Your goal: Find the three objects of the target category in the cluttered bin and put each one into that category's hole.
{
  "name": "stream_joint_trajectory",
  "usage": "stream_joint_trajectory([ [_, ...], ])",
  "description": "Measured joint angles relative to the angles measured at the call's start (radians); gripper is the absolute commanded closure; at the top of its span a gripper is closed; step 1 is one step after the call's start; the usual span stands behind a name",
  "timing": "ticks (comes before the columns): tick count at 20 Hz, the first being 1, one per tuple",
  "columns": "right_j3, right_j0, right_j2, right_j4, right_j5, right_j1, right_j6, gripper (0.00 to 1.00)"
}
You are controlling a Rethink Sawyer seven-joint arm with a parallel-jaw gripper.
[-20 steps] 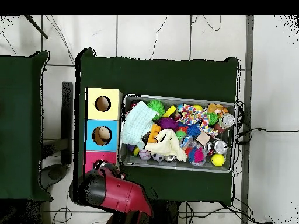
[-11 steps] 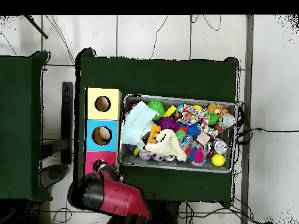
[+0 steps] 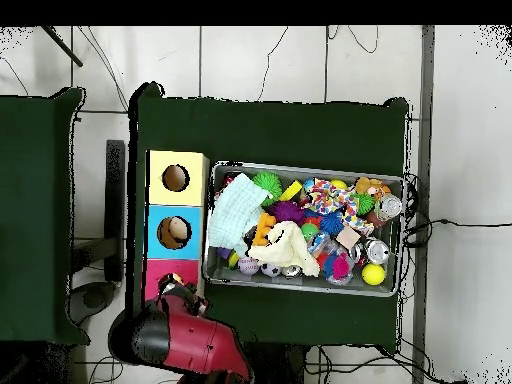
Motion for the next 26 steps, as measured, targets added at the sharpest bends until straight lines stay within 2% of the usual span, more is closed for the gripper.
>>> stream_joint_trajectory([
  [18,0.001,0.025,0.004,0.0,0.001,0.0,0.0,1.0],
  [26,-0.009,0.01,0.005,-0.009,0.013,0.0,0.0,1.0],
])
